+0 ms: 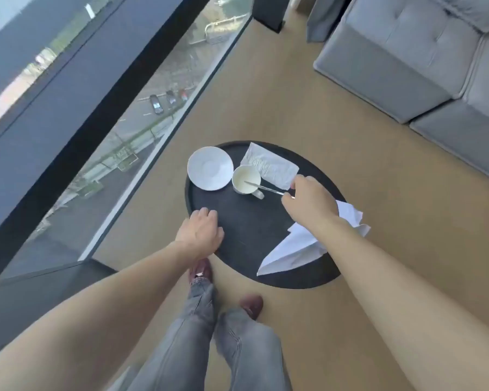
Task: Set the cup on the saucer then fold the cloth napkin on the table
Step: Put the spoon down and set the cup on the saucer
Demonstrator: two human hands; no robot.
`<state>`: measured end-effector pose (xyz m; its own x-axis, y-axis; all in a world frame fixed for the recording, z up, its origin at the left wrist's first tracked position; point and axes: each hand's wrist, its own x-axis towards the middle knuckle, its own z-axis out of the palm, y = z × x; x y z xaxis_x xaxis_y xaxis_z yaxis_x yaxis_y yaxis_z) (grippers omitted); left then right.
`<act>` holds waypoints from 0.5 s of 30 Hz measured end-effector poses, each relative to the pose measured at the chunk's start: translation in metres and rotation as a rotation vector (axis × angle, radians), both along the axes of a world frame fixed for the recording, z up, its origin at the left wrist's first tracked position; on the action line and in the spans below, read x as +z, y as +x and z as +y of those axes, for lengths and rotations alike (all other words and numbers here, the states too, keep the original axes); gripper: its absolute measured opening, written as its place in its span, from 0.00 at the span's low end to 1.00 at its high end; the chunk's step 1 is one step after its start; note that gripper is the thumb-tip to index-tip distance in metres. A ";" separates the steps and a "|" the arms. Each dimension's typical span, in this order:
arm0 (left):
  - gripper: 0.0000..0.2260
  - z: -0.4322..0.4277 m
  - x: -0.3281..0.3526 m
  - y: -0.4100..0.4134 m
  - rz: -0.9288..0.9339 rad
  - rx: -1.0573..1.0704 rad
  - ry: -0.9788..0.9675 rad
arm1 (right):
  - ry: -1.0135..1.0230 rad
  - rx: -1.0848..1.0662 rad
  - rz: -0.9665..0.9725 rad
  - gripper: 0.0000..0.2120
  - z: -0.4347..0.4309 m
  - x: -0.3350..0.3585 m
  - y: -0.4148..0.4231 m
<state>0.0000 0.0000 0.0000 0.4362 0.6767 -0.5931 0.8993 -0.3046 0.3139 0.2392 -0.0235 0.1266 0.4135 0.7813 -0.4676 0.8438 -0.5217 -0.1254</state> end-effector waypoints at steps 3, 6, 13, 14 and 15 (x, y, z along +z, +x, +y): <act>0.10 -0.001 -0.024 0.012 0.001 -0.011 0.126 | 0.010 0.028 -0.008 0.10 0.005 -0.015 -0.001; 0.14 -0.008 -0.043 0.022 -0.060 0.012 0.221 | 0.016 0.051 -0.013 0.09 0.004 -0.025 -0.001; 0.29 -0.024 -0.070 0.035 -0.127 0.186 0.363 | 0.170 0.122 -0.010 0.07 -0.008 -0.031 0.031; 0.29 -0.026 -0.073 0.037 -0.133 0.210 0.378 | 0.185 0.145 0.017 0.07 -0.013 -0.033 0.042; 0.29 -0.027 -0.076 0.038 -0.138 0.233 0.396 | 0.192 0.164 0.053 0.07 -0.018 -0.036 0.054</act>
<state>0.0383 -0.0268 -0.0759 0.3024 0.9282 -0.2170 0.9159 -0.2199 0.3357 0.2932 -0.0412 0.0908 0.2531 0.9124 -0.3216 0.9047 -0.3410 -0.2553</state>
